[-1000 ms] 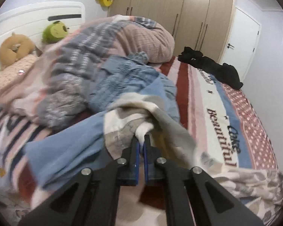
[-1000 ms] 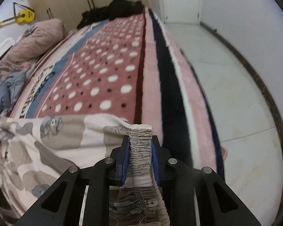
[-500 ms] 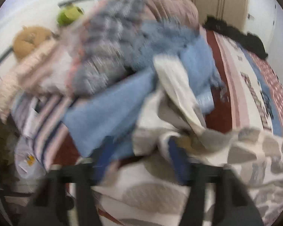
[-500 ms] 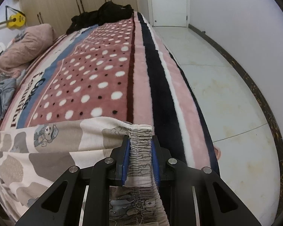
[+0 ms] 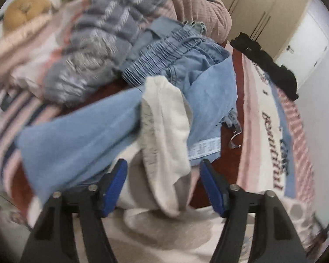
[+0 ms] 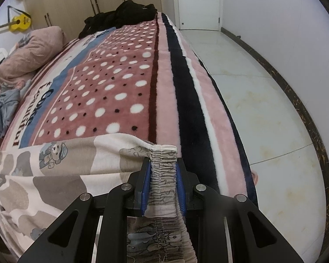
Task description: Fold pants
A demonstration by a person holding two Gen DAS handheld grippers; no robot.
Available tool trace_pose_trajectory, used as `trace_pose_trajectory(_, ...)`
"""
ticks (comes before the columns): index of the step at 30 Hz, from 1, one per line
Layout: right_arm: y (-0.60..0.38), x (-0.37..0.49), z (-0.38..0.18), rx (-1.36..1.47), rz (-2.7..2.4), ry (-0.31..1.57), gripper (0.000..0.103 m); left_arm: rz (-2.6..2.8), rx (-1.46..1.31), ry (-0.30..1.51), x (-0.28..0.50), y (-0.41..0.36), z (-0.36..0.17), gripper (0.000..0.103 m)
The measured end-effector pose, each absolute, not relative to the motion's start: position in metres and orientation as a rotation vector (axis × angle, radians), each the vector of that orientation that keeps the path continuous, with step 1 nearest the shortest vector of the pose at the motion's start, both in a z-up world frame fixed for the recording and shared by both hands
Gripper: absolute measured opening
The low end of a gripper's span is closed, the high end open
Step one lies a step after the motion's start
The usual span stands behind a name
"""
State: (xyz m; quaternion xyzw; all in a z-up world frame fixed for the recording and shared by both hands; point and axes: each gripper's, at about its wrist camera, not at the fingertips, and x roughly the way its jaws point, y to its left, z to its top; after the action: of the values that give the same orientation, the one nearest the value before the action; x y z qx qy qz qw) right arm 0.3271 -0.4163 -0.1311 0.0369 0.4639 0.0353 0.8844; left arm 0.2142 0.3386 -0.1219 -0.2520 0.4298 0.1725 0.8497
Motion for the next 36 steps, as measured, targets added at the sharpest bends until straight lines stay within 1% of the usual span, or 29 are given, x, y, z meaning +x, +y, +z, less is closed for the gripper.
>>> trace_pose_trajectory(1, -0.417, 0.327, -0.131, 0.078, 0.075, 0.966, 0.017, 0.372, -0.532, 0.911, 0.219, 0.338, -0.125, 0.043)
trace_pose_trajectory(2, -0.416, 0.327, -0.131, 0.078, 0.075, 0.968, 0.017, 0.379, -0.528, 0.909, 0.222, 0.337, -0.126, 0.034)
trace_pose_trajectory(3, -0.417, 0.327, -0.131, 0.077, 0.074, 0.968, 0.018, 0.38, -0.519, 0.901, 0.225, 0.335, -0.125, 0.02)
trace_pose_trajectory(4, -0.416, 0.328, -0.131, 0.079, 0.075, 0.97, 0.019, 0.383, -0.512, 0.889, 0.226, 0.334, -0.123, 0.014)
trace_pose_trajectory(6, -0.417, 0.329, -0.132, 0.092, 0.073, 0.975, 0.02, 0.407, -0.452, 0.831, 0.228, 0.326, -0.111, 0.006)
trace_pose_trajectory(8, -0.421, 0.333, -0.132, 0.121, 0.068, 0.984, 0.023, 0.431, -0.371, 0.782, 0.229, 0.318, -0.096, 0.005)
trace_pose_trajectory(10, -0.423, 0.339, -0.134, 0.144, 0.079, 1.005, 0.024, 0.435, -0.33, 0.736, 0.229, 0.311, -0.081, 0.004)
trace_pose_trajectory(11, -0.423, 0.341, -0.135, 0.149, 0.083, 1.023, 0.023, 0.436, -0.327, 0.715, 0.228, 0.311, -0.073, 0.004)
trace_pose_trajectory(12, -0.422, 0.343, -0.137, 0.147, 0.083, 1.032, 0.019, 0.437, -0.326, 0.698, 0.226, 0.312, -0.068, 0.004)
trace_pose_trajectory(14, -0.422, 0.341, -0.135, 0.145, 0.09, 1.02, 0.017, 0.437, -0.332, 0.642, 0.218, 0.311, -0.051, 0.004)
trace_pose_trajectory(19, -0.427, 0.314, -0.105, 0.185, 0.126, 0.858, 0.017, 0.422, -0.335, 0.571, 0.191, 0.309, -0.025, 0.004)
trace_pose_trajectory(23, -0.429, 0.281, -0.078, 0.2, 0.173, 0.759, 0.017, 0.424, -0.343, 0.509, 0.145, 0.309, -0.017, 0.004)
trace_pose_trajectory(26, -0.439, 0.251, -0.065, 0.254, 0.211, 0.698, 0.017, 0.421, -0.364, 0.507, 0.111, 0.316, -0.024, 0.004)
trace_pose_trajectory(29, -0.454, 0.22, -0.064, 0.329, 0.238, 0.669, 0.017, 0.458, -0.375, 0.543, 0.08, 0.327, -0.046, 0.004)
trace_pose_trajectory(36, -0.48, 0.171, -0.1, 0.442, 0.236, 0.695, 0.017, 0.482, -0.44, 0.659, 0.042, 0.344, -0.121, 0.004)
